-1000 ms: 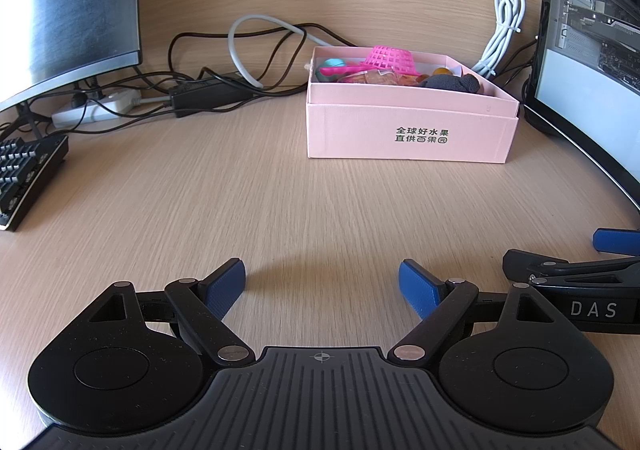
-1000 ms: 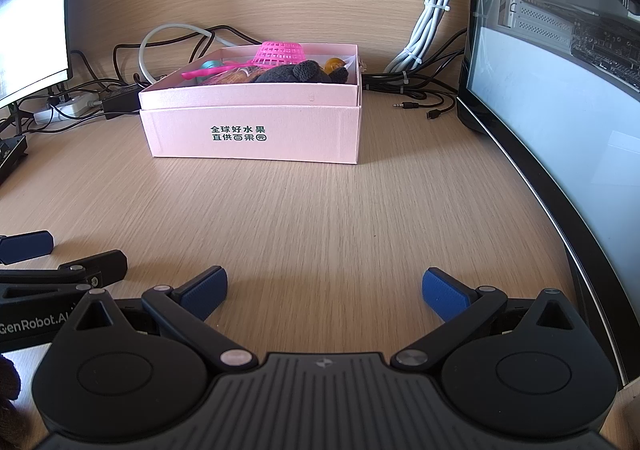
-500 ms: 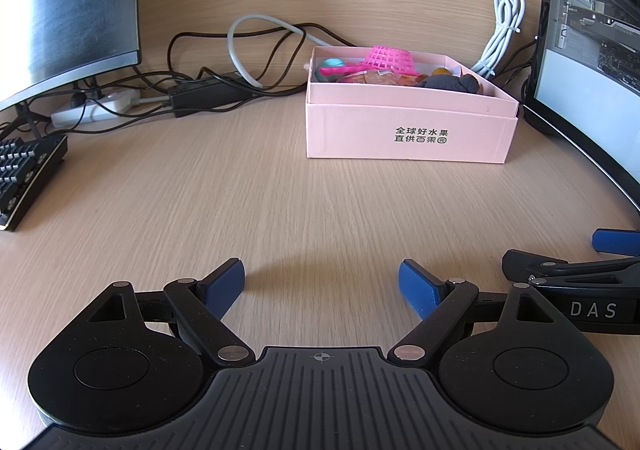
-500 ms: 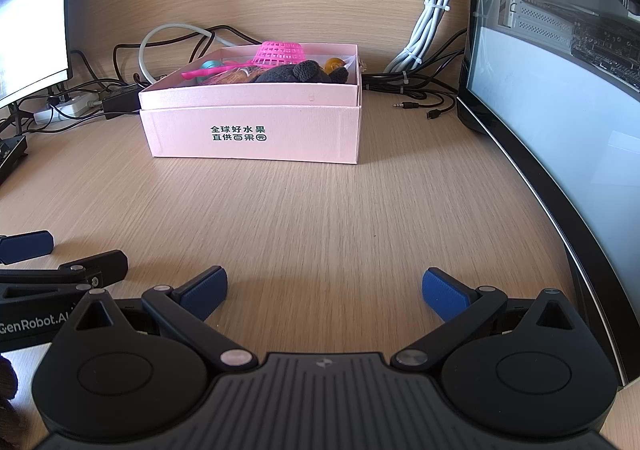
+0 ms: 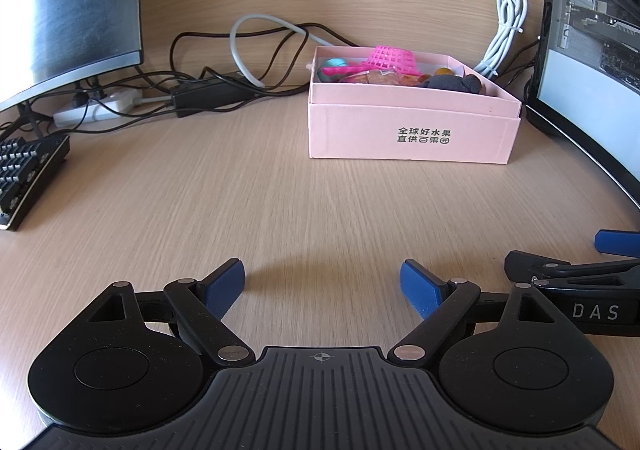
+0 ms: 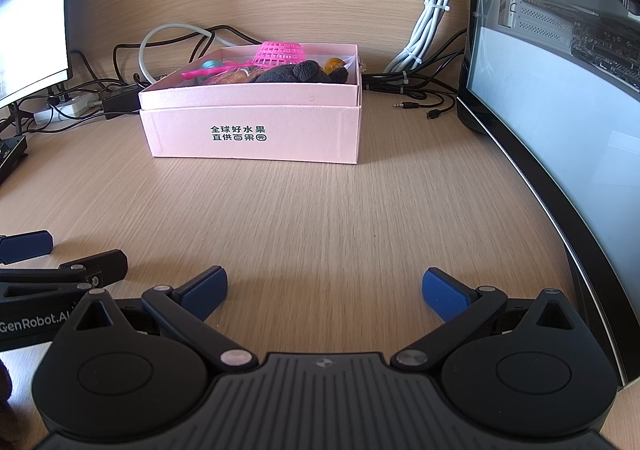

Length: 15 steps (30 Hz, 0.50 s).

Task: Organize objects

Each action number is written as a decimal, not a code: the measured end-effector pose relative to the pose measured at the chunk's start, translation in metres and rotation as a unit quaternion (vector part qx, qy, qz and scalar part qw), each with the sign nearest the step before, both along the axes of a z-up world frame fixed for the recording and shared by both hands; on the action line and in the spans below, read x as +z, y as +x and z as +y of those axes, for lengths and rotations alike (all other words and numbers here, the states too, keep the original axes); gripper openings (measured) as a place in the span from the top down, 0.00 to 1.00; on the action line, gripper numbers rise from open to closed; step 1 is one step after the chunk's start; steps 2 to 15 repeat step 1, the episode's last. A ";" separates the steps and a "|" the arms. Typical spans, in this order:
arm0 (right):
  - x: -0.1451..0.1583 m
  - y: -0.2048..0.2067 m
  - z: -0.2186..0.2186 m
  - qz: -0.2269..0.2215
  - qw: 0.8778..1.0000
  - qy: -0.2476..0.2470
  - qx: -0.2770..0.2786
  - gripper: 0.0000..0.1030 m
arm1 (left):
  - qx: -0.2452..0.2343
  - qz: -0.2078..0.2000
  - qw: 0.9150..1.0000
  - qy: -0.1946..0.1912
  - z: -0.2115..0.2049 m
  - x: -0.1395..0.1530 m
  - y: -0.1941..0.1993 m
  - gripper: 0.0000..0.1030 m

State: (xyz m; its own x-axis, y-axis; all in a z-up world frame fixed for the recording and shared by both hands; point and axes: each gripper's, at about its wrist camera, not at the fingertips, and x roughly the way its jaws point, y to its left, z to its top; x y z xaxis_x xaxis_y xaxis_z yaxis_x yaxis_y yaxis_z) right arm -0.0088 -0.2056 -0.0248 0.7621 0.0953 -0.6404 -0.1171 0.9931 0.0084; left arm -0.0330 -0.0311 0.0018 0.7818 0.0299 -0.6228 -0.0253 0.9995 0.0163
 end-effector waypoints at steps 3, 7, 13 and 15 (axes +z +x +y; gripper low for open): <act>0.000 0.000 0.000 0.000 1.000 0.000 0.000 0.00 | 0.000 0.000 1.000 0.000 0.000 0.000 0.000 0.13; 0.000 0.000 0.000 0.000 1.000 0.000 0.000 0.00 | 0.000 0.000 1.000 0.000 0.000 0.000 0.000 0.13; 0.000 0.000 0.000 0.000 1.000 0.000 0.000 0.00 | 0.000 0.000 1.000 0.000 0.000 0.000 0.000 0.13; 0.000 0.000 0.000 0.000 1.000 0.000 0.000 0.00 | 0.000 0.000 1.000 0.000 0.000 0.000 0.000 0.13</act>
